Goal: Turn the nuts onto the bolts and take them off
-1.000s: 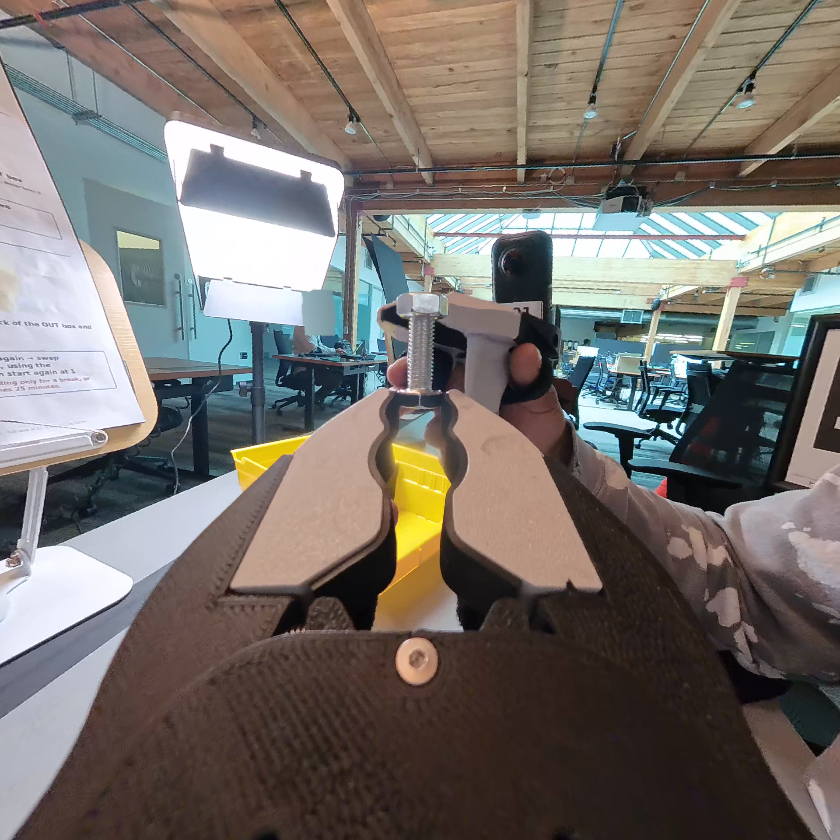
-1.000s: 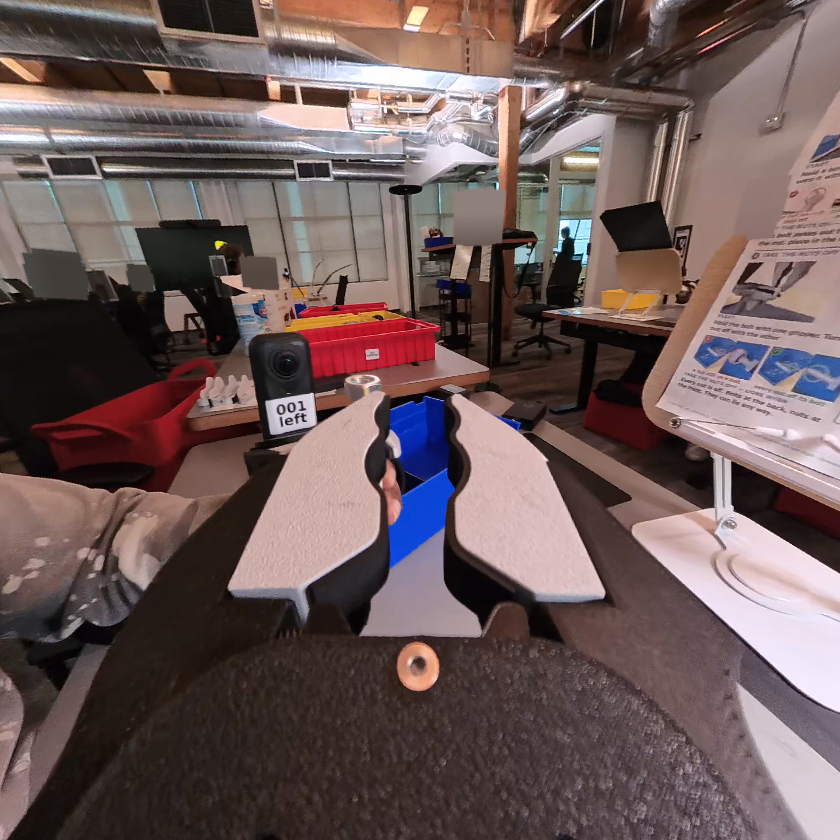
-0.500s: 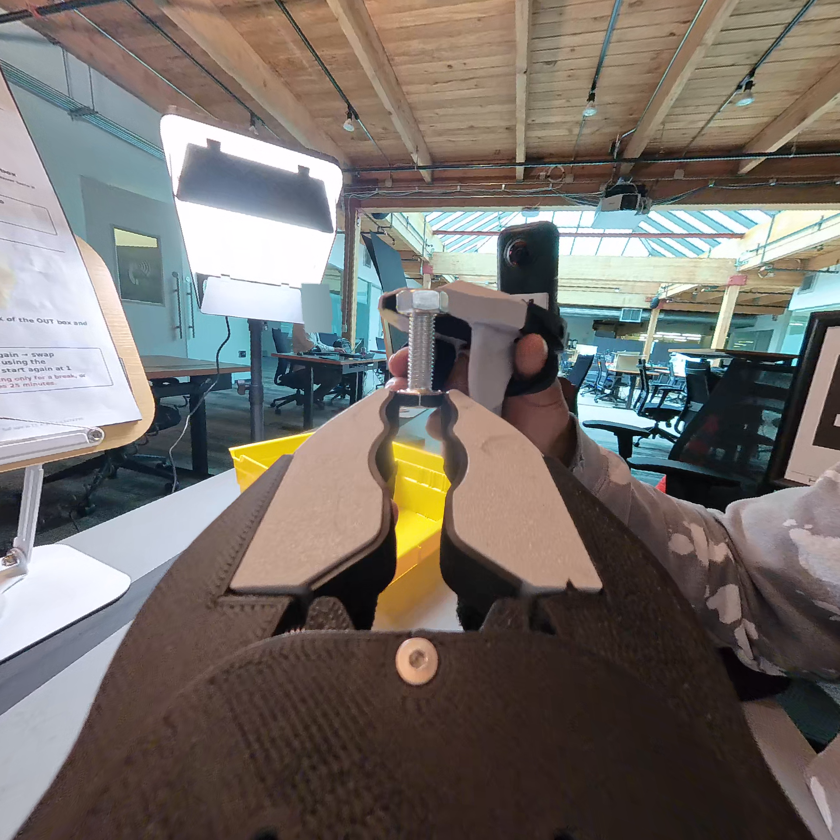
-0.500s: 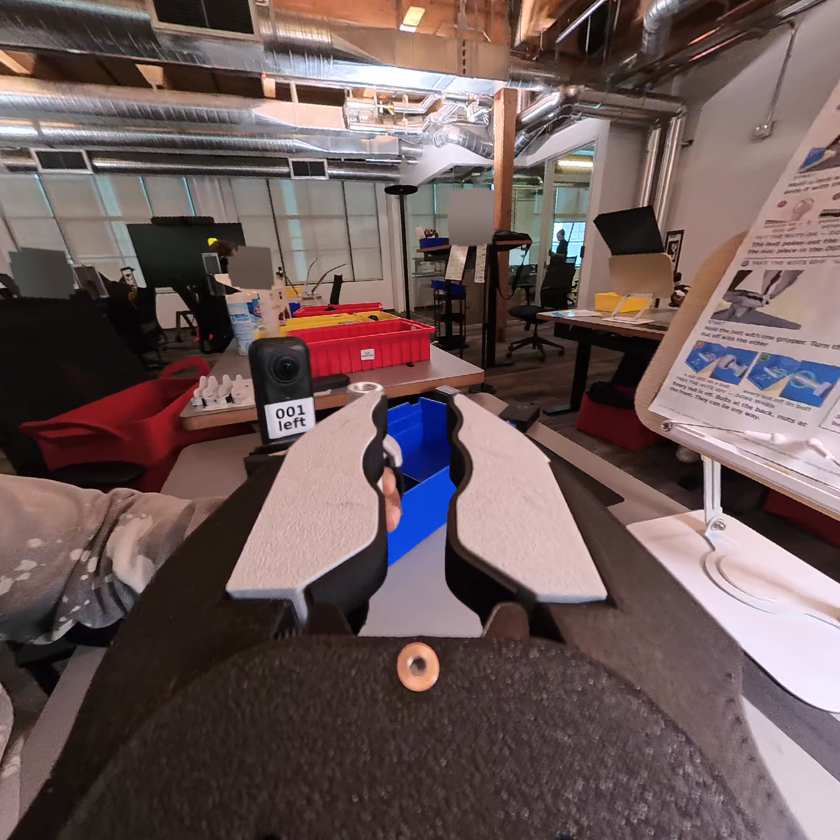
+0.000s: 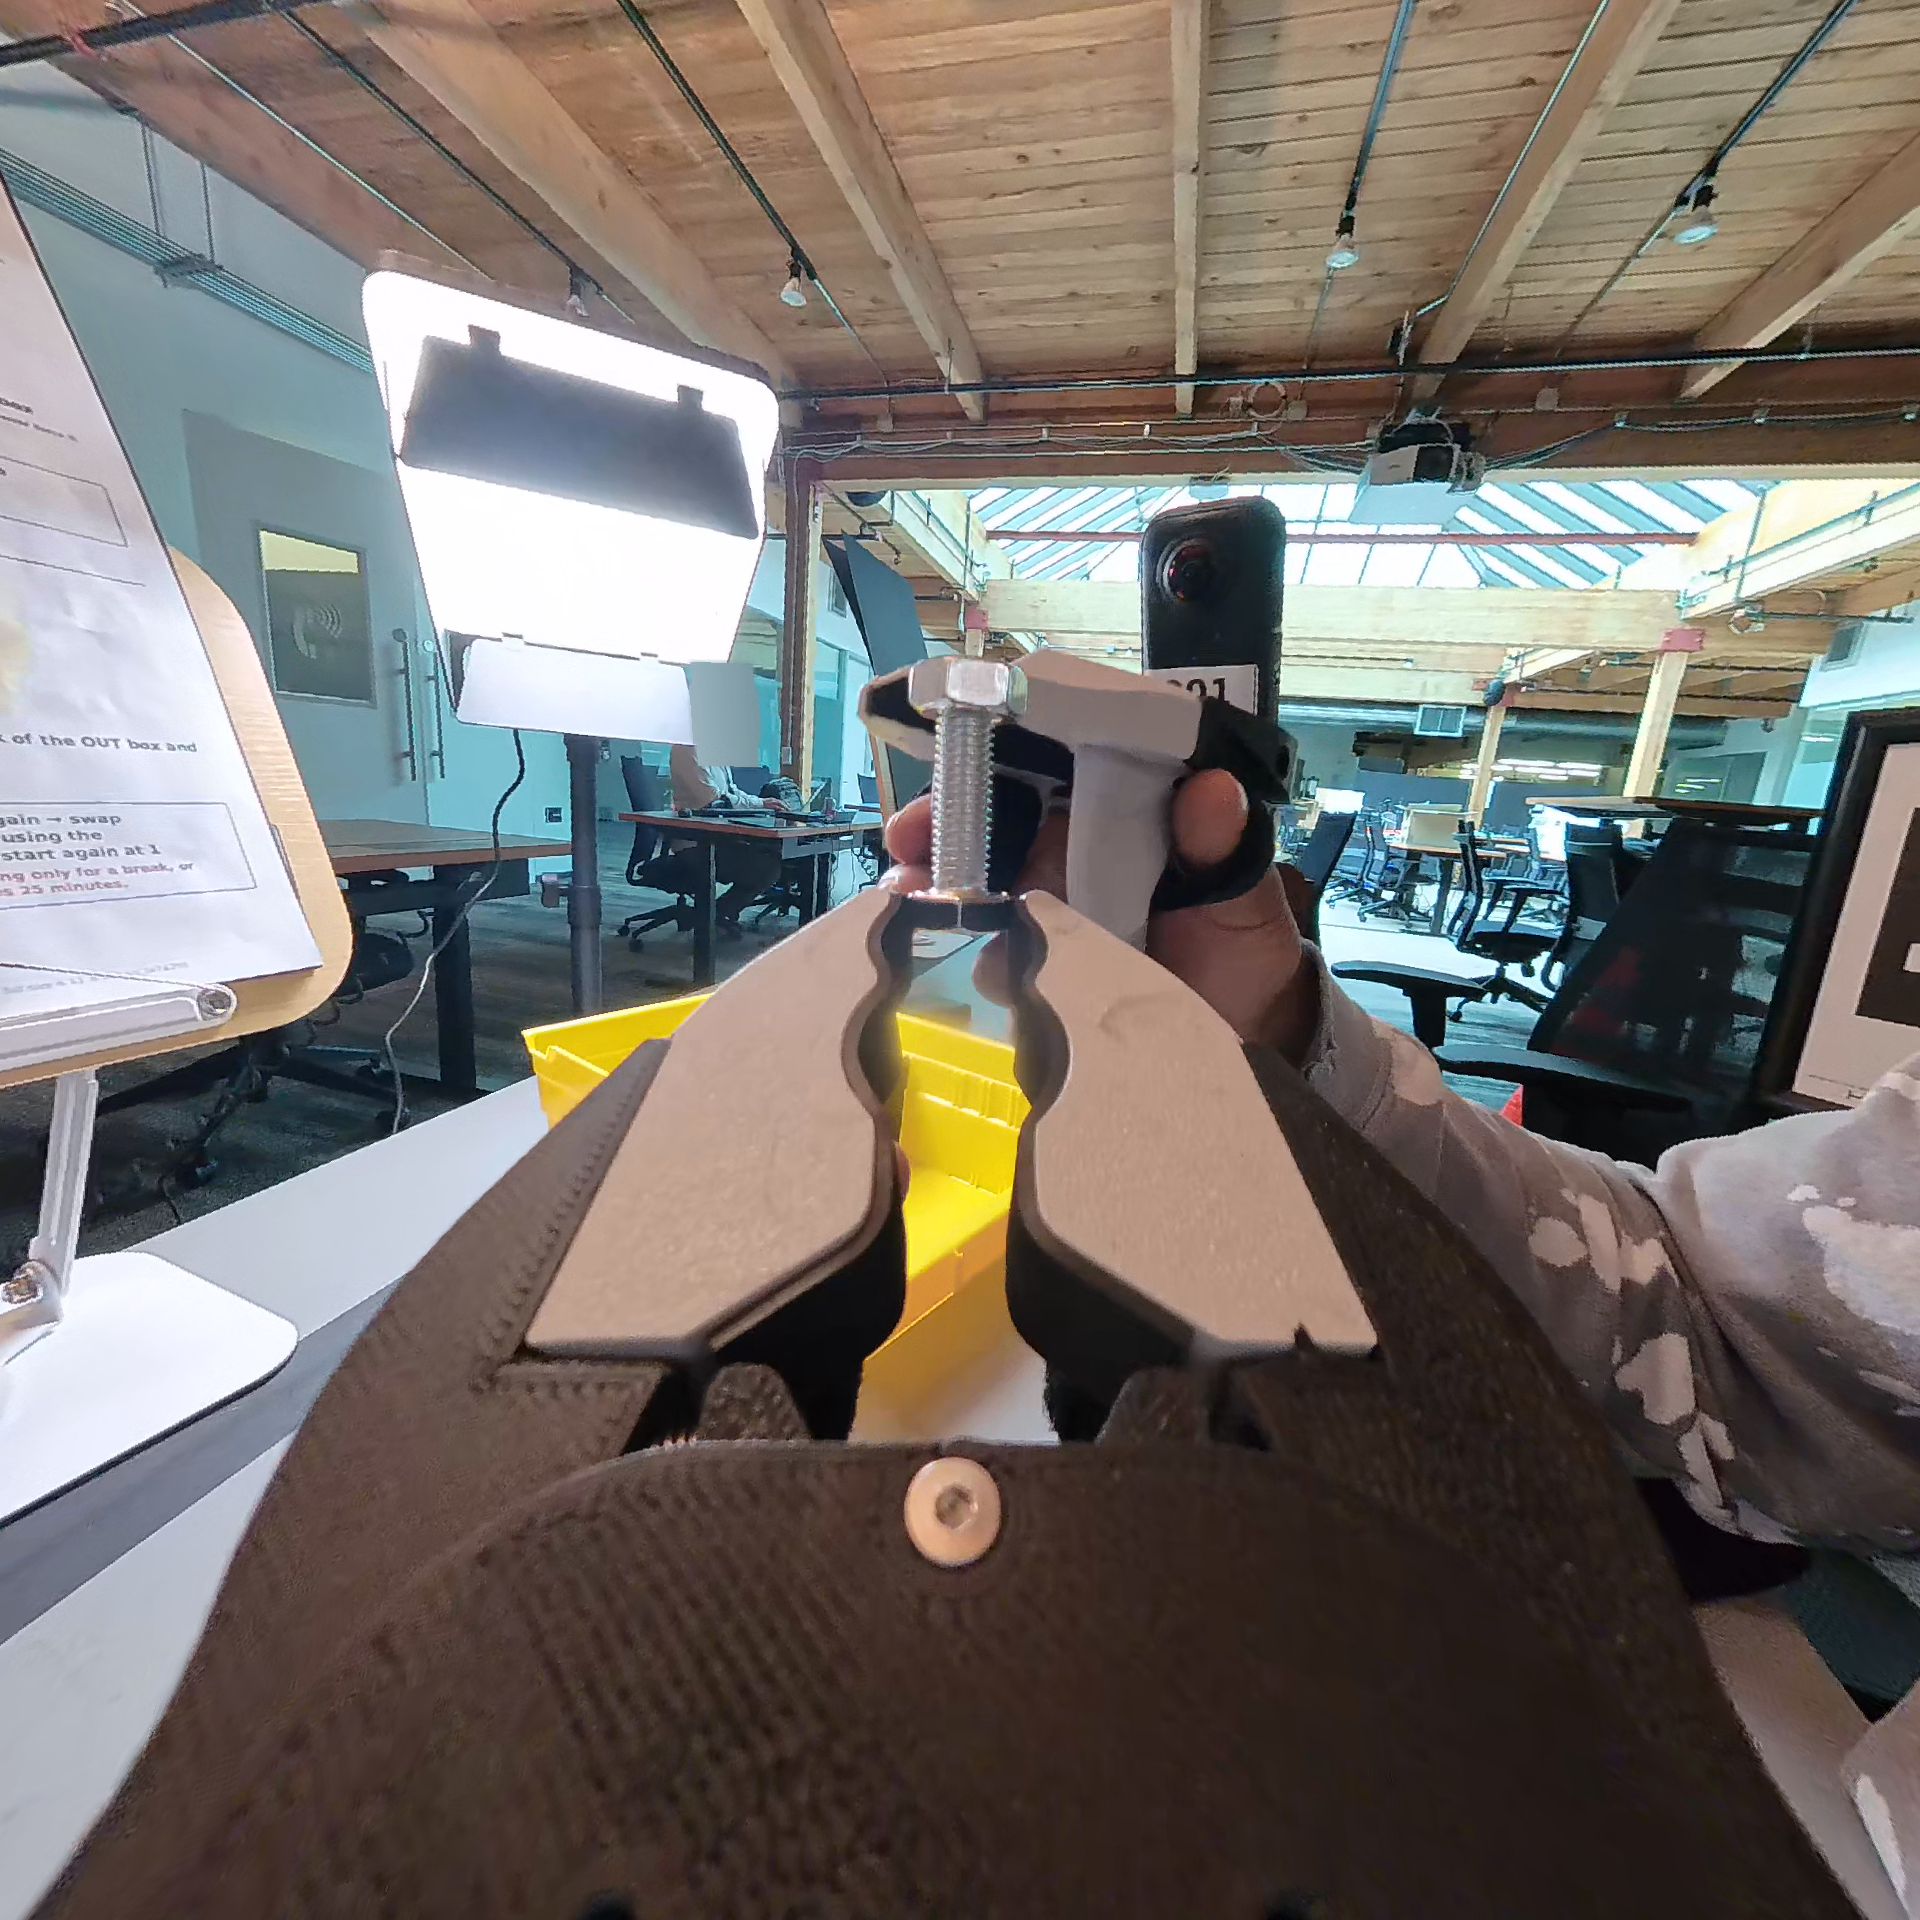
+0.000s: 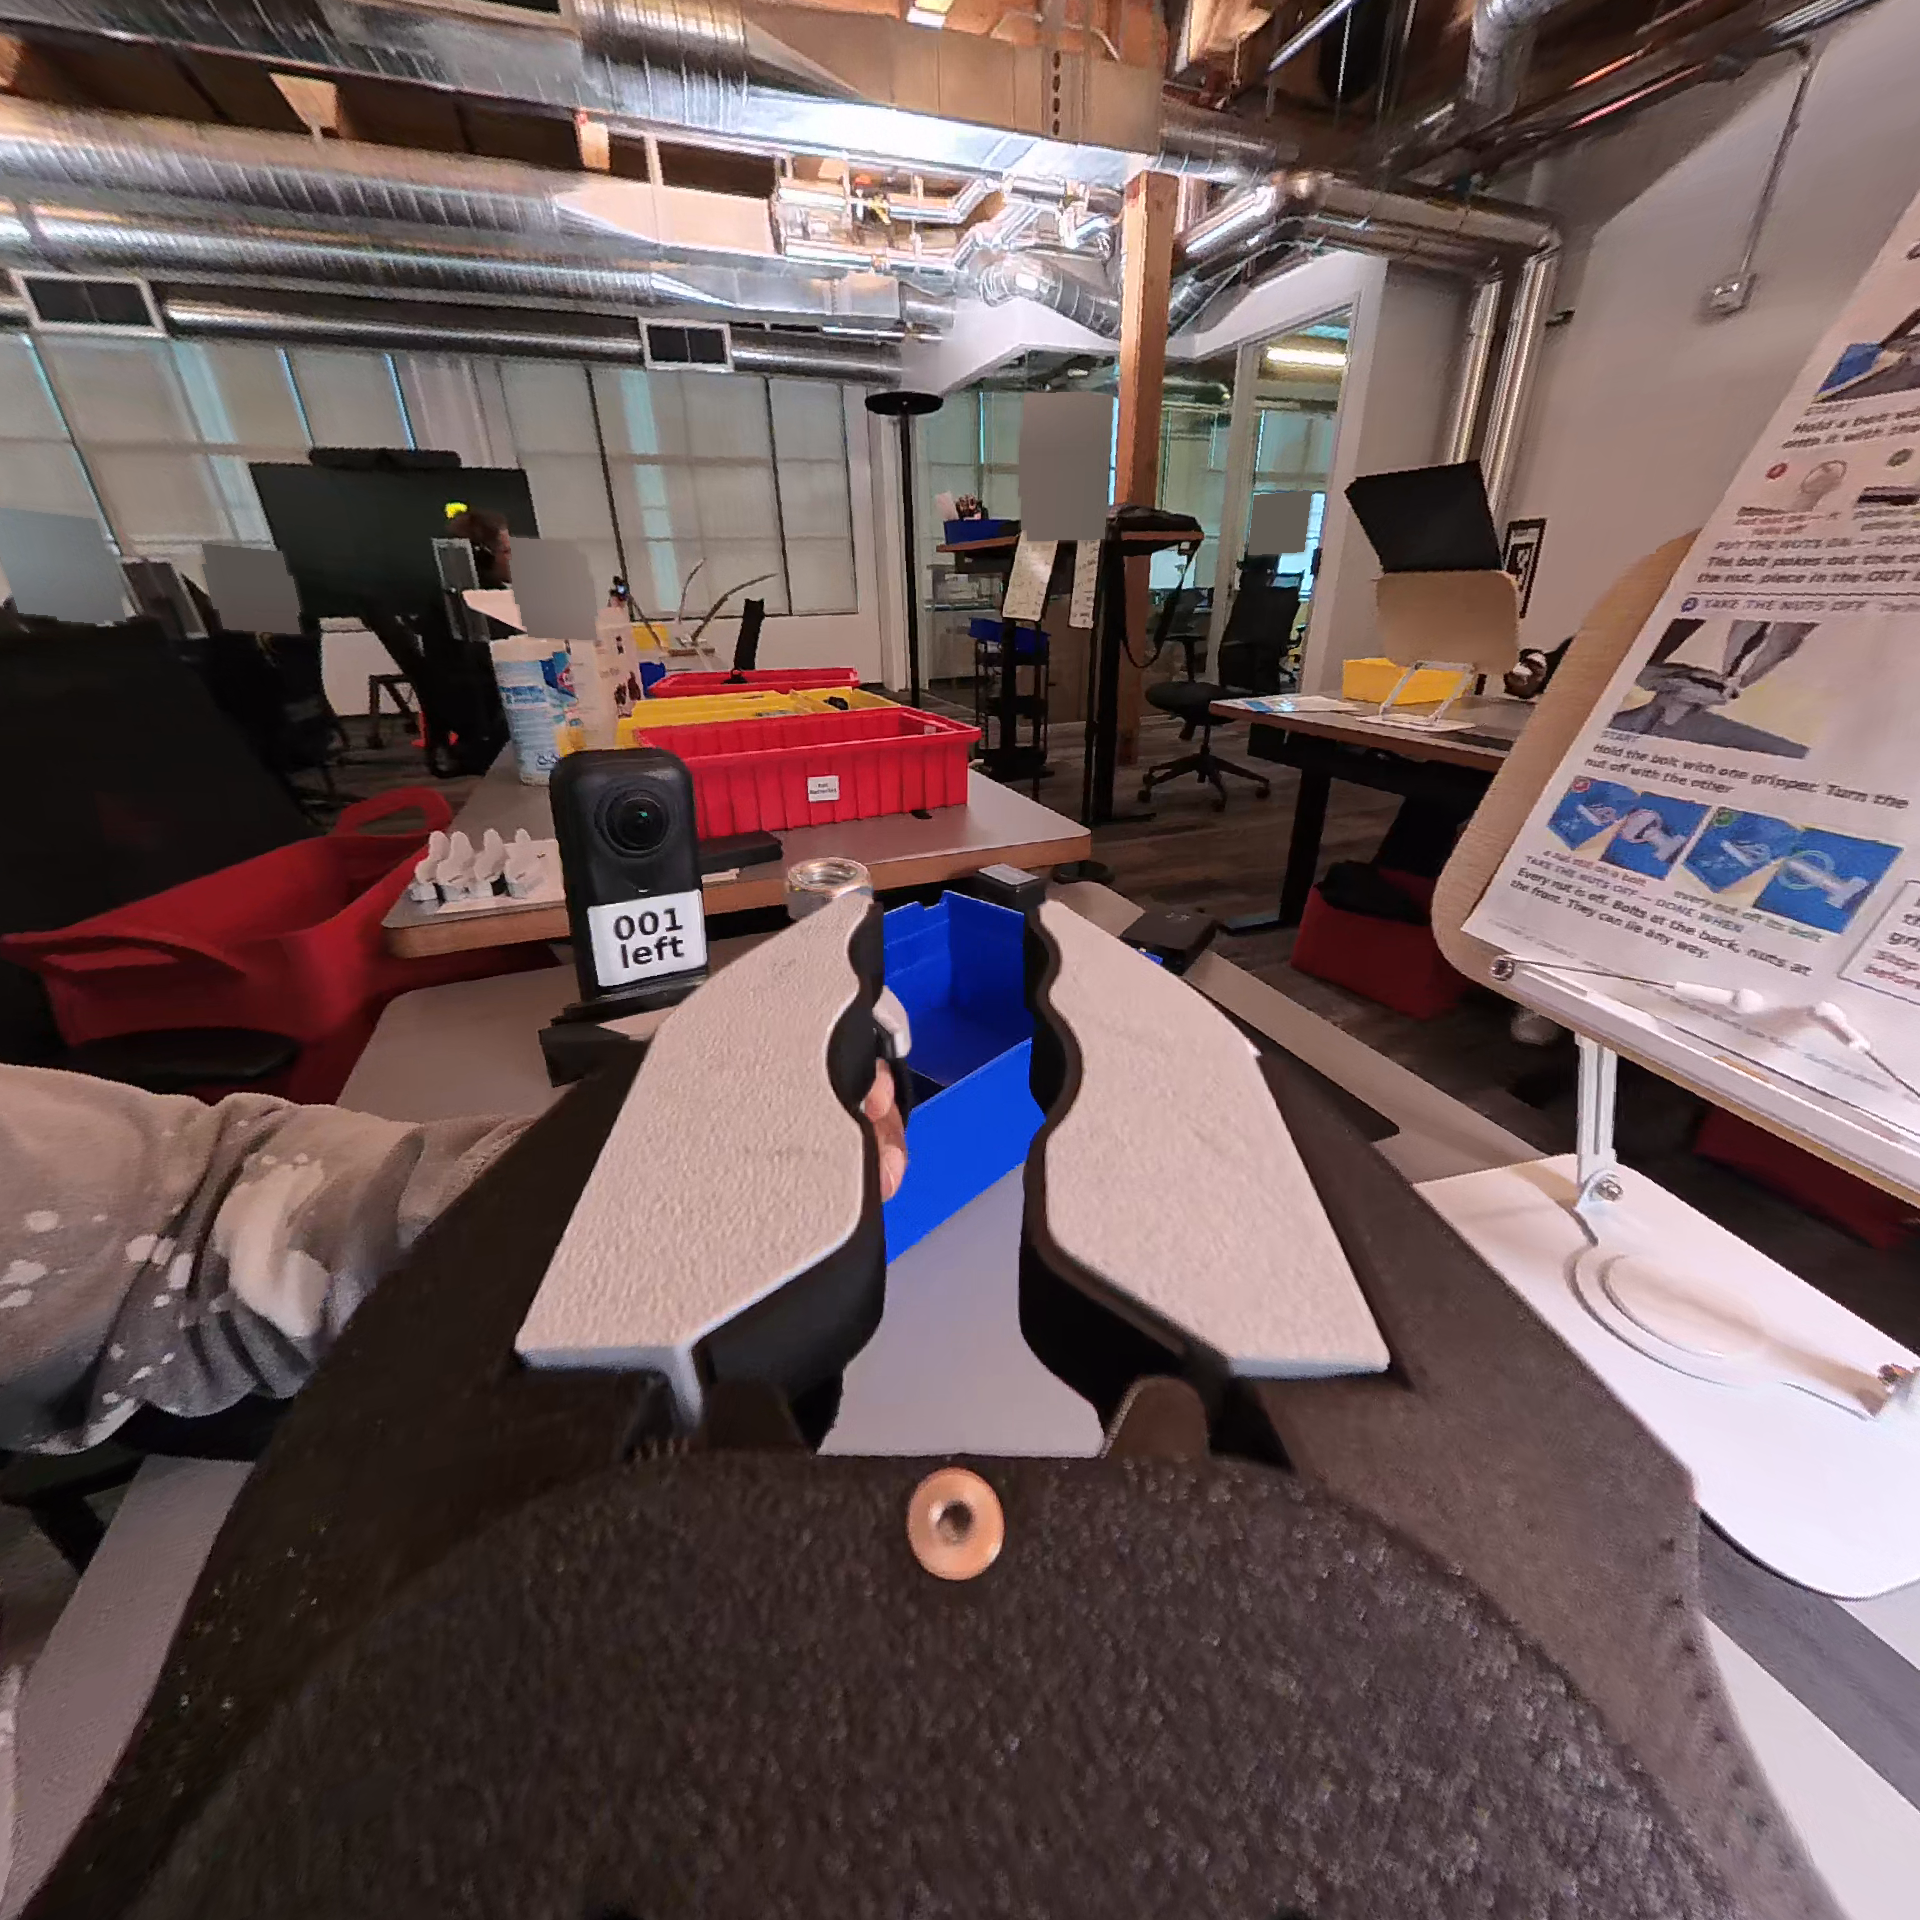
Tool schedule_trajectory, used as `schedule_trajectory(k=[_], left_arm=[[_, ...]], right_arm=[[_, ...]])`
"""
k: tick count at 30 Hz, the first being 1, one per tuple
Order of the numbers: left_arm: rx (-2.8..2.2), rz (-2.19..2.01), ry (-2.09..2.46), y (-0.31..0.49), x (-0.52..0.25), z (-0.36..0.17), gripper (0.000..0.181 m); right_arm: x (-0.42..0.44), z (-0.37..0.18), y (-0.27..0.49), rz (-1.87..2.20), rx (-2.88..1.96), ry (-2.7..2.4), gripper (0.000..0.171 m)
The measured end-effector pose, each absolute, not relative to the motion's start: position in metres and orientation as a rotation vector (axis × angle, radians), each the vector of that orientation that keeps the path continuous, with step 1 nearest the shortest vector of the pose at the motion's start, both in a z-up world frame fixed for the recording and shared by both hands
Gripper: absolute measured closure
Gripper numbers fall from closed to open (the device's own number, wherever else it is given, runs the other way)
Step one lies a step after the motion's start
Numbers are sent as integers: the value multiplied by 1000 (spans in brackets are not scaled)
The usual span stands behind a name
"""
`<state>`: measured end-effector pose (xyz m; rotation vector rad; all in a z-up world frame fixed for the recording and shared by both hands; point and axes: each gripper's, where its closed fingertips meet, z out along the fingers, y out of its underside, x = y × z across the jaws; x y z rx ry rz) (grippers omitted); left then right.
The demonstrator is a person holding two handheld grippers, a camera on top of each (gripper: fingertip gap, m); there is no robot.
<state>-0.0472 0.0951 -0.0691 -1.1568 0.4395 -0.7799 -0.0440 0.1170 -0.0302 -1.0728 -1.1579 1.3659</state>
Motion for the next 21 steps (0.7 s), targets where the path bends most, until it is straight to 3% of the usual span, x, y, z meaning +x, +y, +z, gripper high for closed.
schedule_trajectory(k=[19,21], left_arm=[[-1180,-783,458,97,-41,-76,163],[-1187,-783,467,97,-39,-77,163]], right_arm=[[-55,-40,93,1379,-1055,-1270,141],[-55,-41,93,1384,-1056,-1272,150]])
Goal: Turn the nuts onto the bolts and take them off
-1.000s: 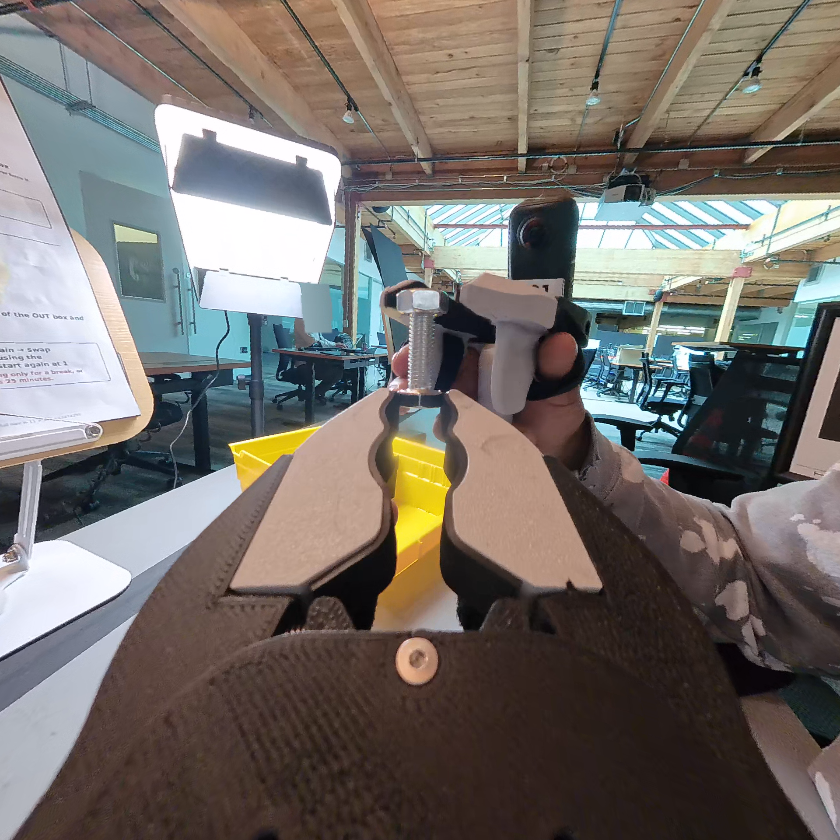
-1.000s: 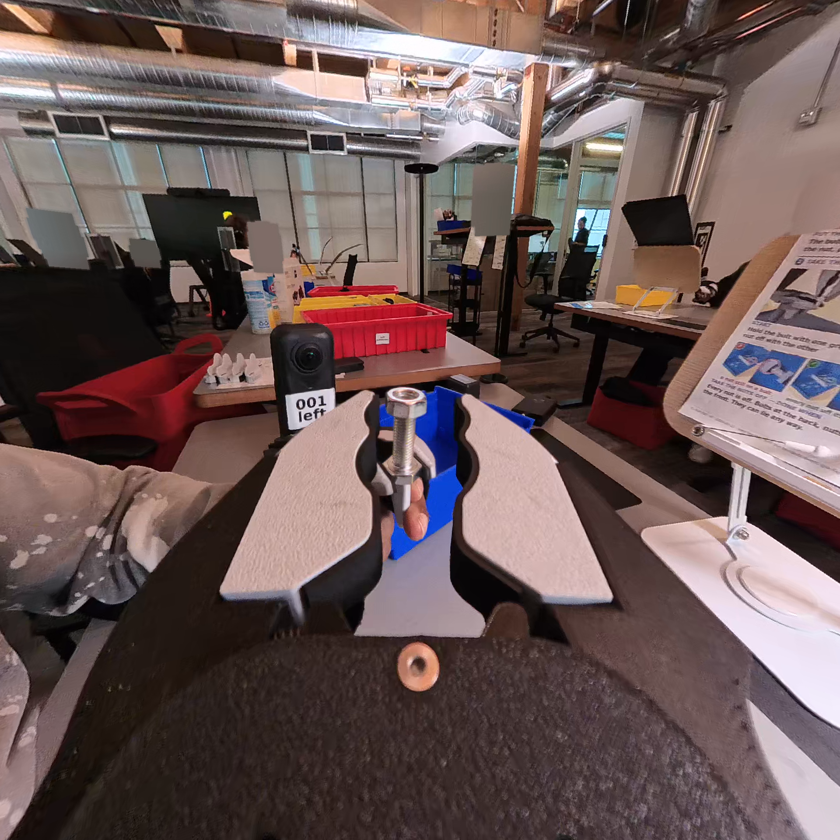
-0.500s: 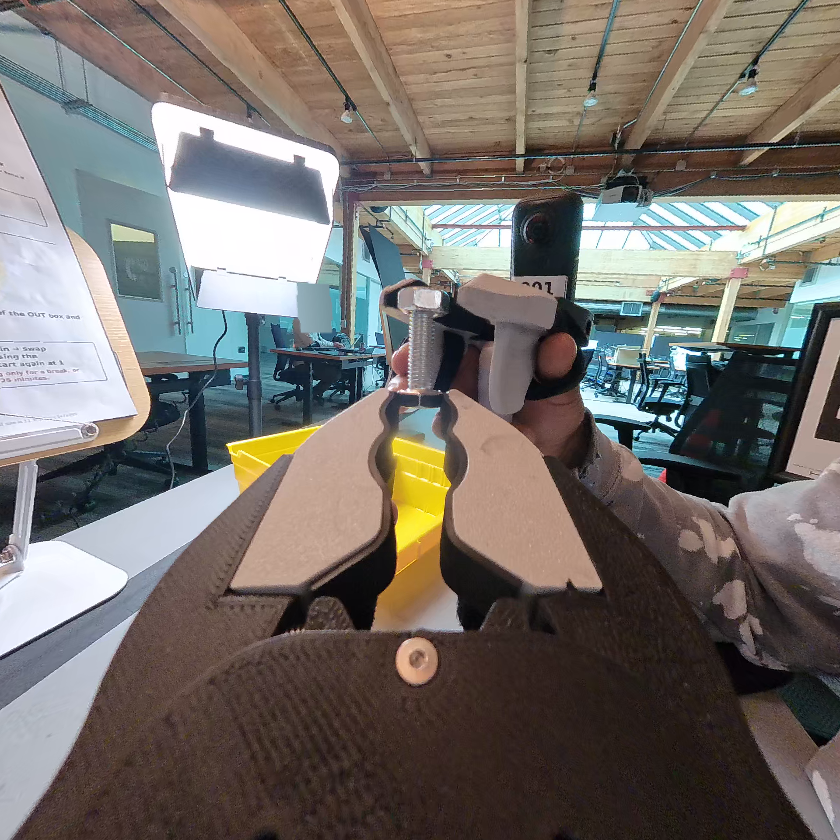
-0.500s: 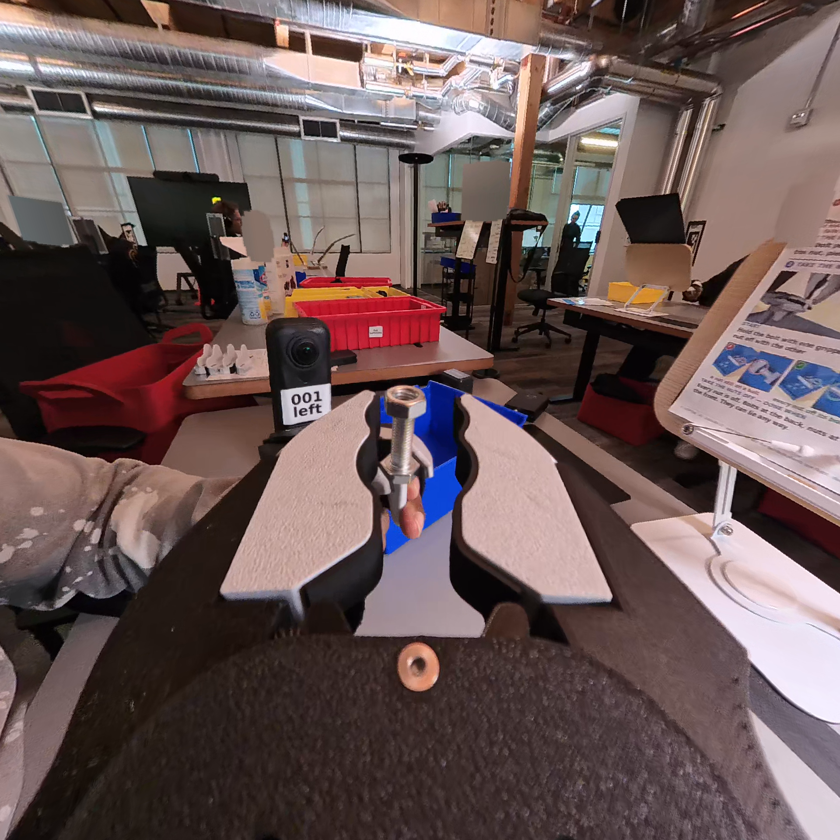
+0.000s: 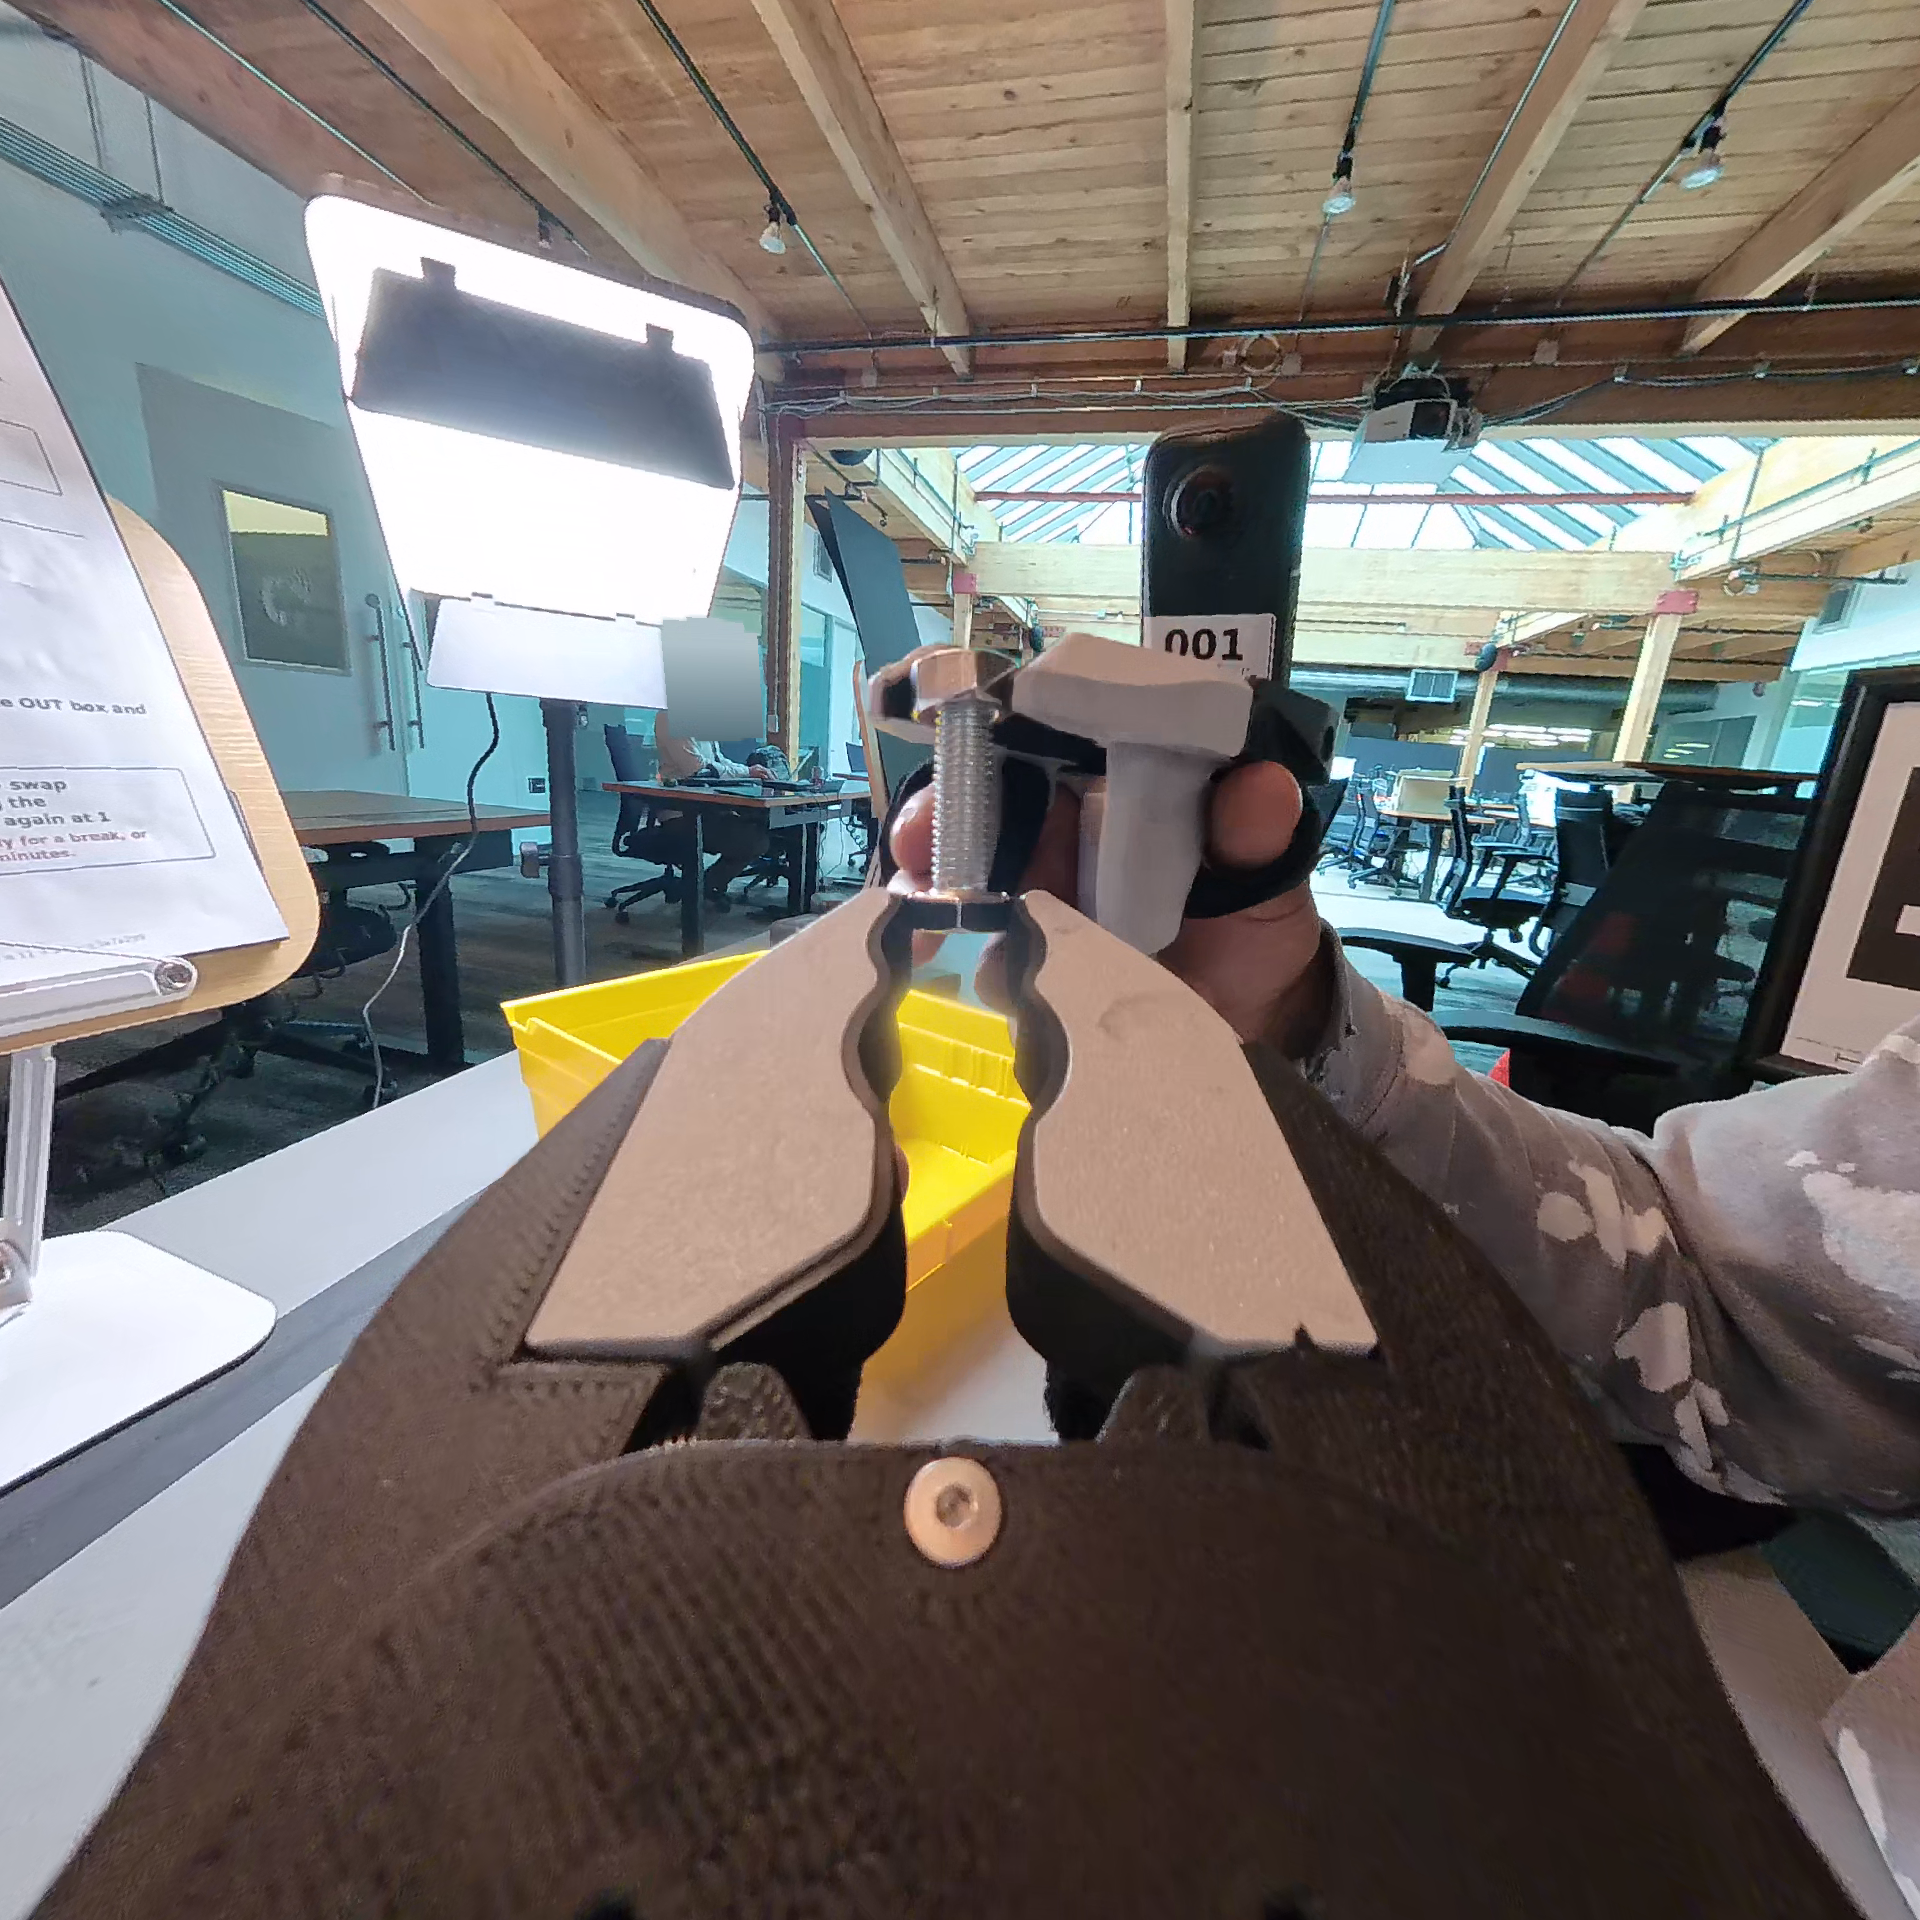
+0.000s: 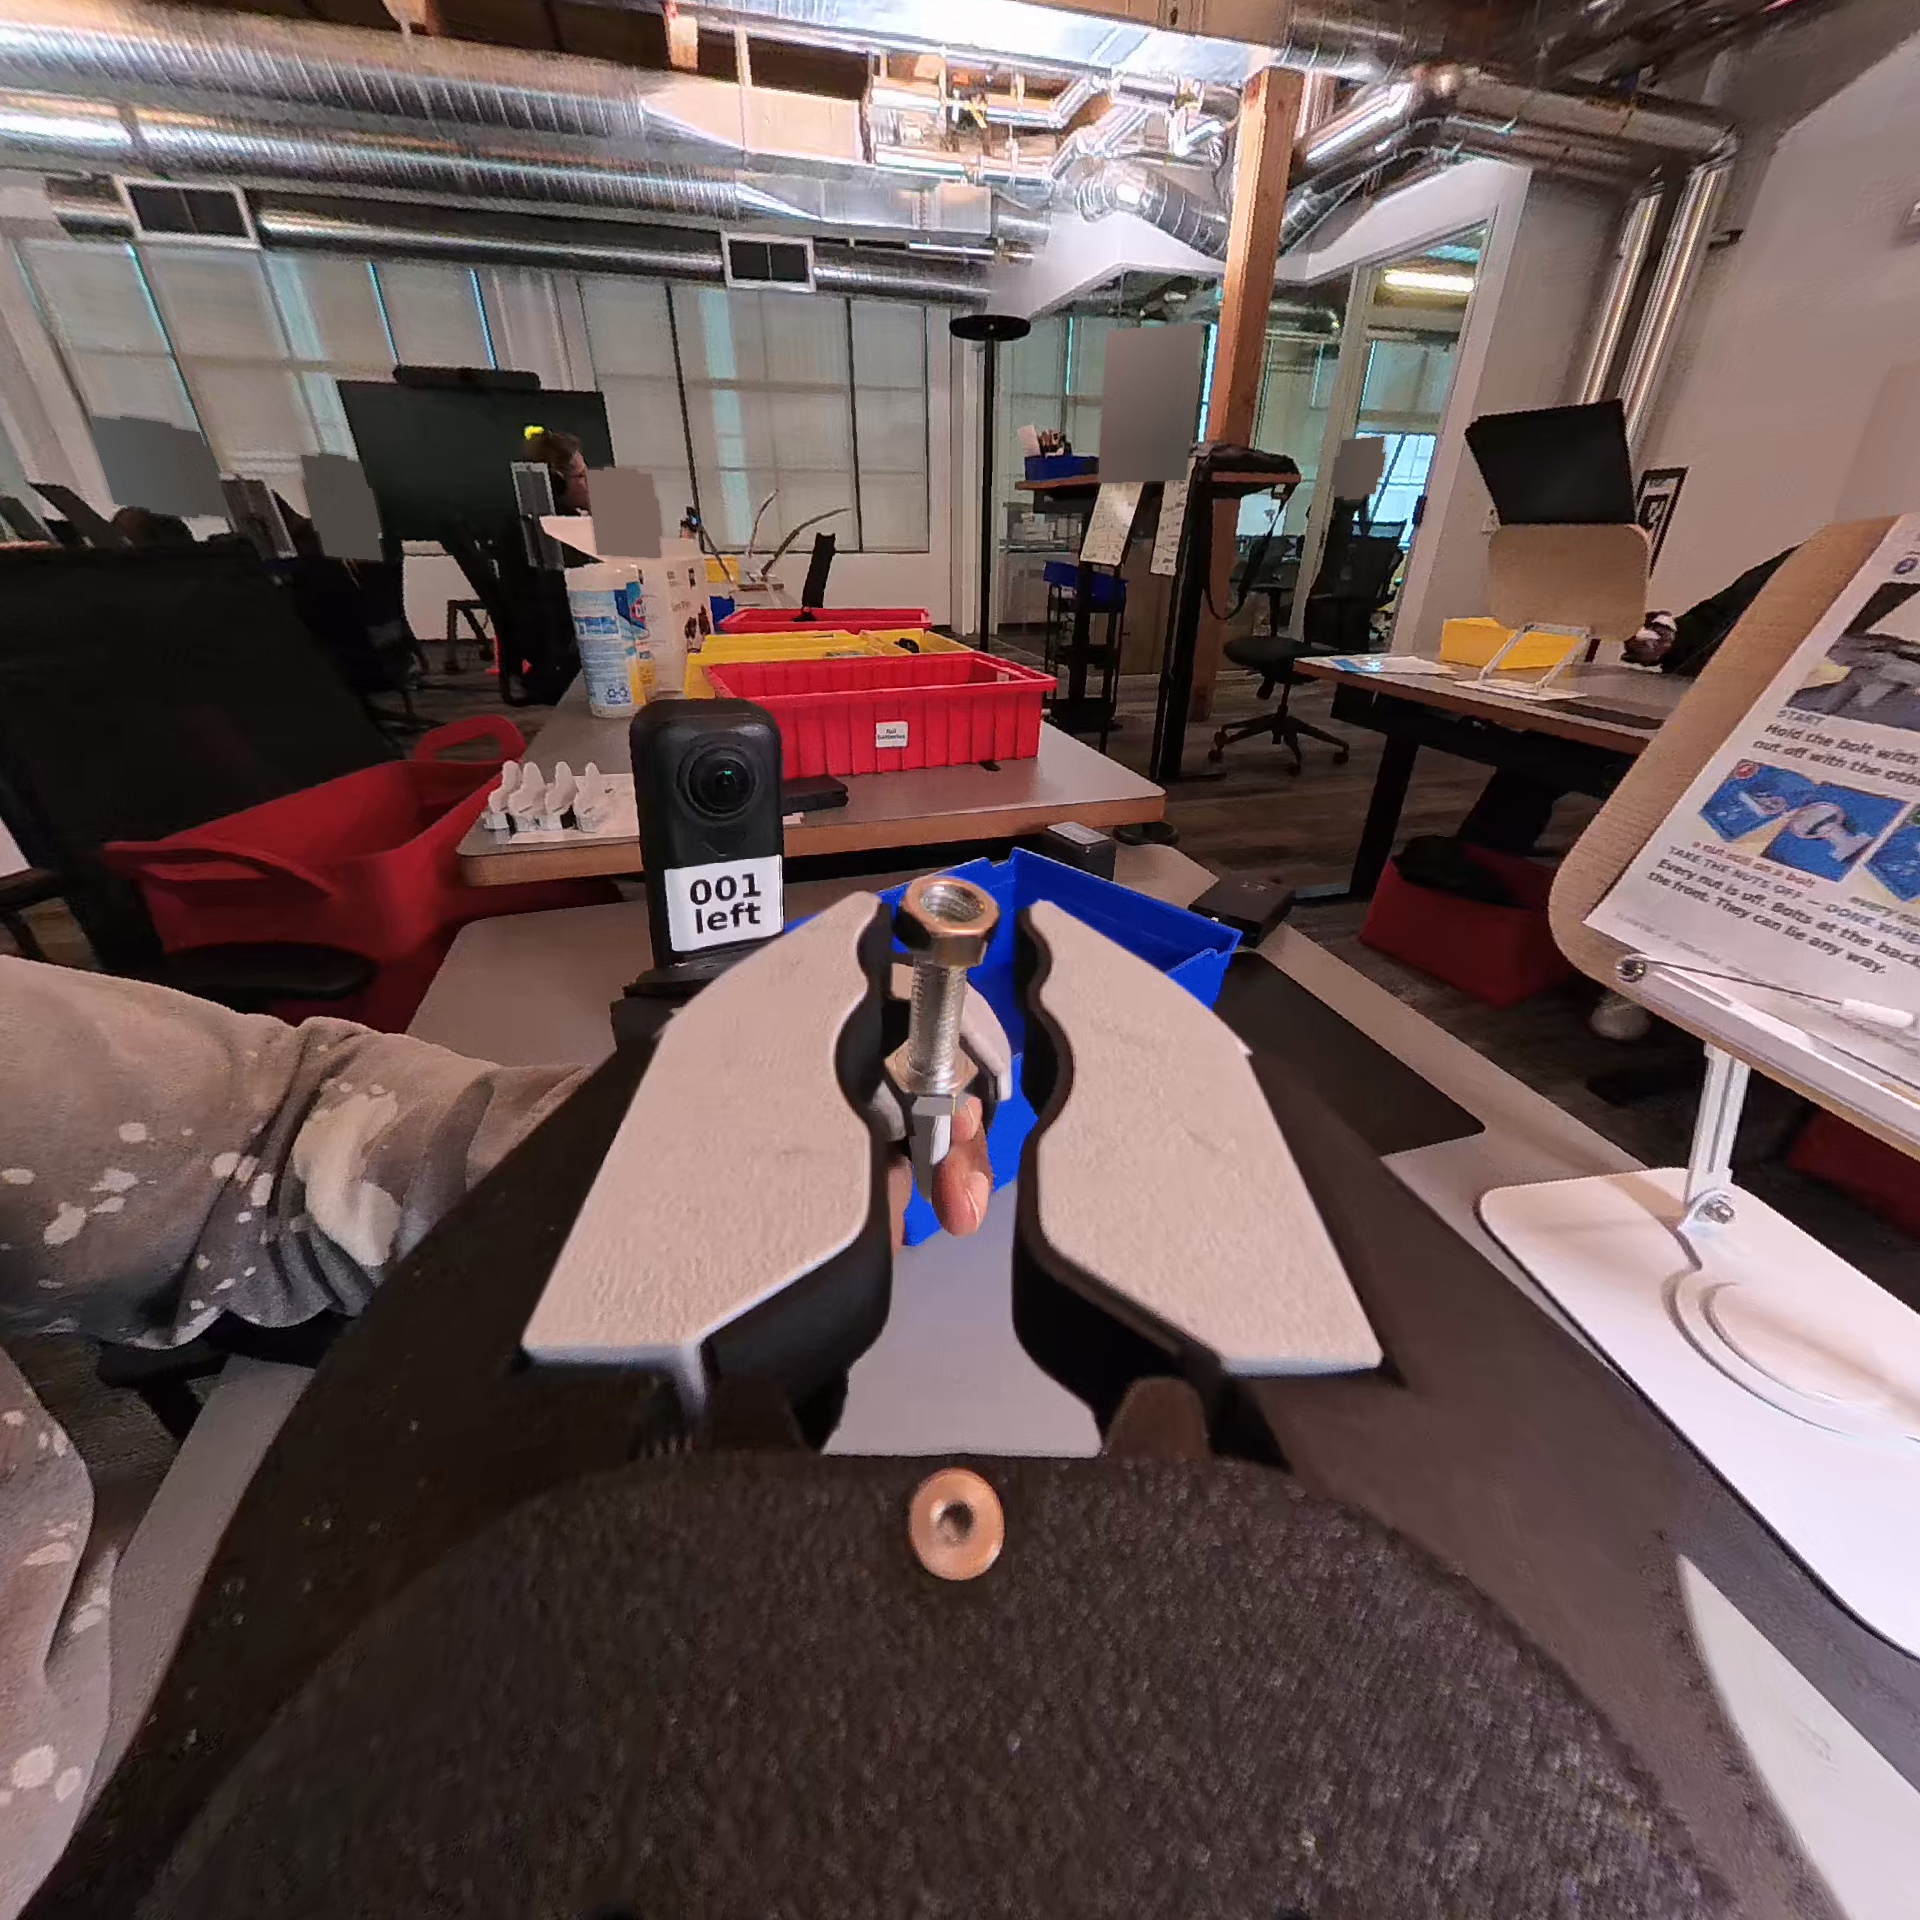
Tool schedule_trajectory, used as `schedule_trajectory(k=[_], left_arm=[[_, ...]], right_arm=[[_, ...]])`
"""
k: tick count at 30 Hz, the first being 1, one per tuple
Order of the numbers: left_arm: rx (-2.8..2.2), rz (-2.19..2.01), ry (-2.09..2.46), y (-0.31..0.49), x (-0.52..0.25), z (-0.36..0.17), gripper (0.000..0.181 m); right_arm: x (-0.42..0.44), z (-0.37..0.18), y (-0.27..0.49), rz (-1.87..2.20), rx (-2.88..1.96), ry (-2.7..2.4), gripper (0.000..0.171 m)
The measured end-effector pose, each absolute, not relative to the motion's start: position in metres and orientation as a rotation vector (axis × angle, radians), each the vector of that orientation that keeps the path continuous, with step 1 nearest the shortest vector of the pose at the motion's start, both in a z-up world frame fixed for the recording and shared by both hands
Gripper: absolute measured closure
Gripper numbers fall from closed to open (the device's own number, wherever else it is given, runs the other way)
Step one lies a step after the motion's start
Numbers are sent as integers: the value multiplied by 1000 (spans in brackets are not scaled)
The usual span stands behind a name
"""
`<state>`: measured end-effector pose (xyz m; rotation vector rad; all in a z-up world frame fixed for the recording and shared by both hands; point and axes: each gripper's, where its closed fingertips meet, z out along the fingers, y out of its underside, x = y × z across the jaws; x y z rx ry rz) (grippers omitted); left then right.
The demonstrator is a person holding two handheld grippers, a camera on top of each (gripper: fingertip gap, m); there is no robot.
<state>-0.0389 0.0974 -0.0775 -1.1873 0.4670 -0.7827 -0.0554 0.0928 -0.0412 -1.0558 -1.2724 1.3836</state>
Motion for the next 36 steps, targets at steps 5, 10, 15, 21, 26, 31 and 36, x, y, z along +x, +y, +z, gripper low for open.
schedule_trajectory(k=[5,10,15,21,26,31,36], left_arm=[[-1218,-773,453,104,-45,-84,163],[-1239,-749,432,109,-51,-87,163],[-1255,-741,427,111,-51,-91,163],[-1269,-738,427,114,-52,-94,163],[-1278,-733,433,115,-51,-96,164],[-1281,-727,441,114,-50,-96,163],[-1292,-720,447,115,-49,-98,164]], right_arm=[[-41,-30,105,1356,-1038,-1240,152],[-5,-22,164,1168,-1136,-1102,152],[38,-121,280,666,-1575,-1119,152],[78,-245,328,422,-2024,-1245,152],[74,-294,322,396,-2116,-1377,152],[66,-307,321,324,-2086,-1456,152],[76,-311,321,237,-2103,-1503,148]])
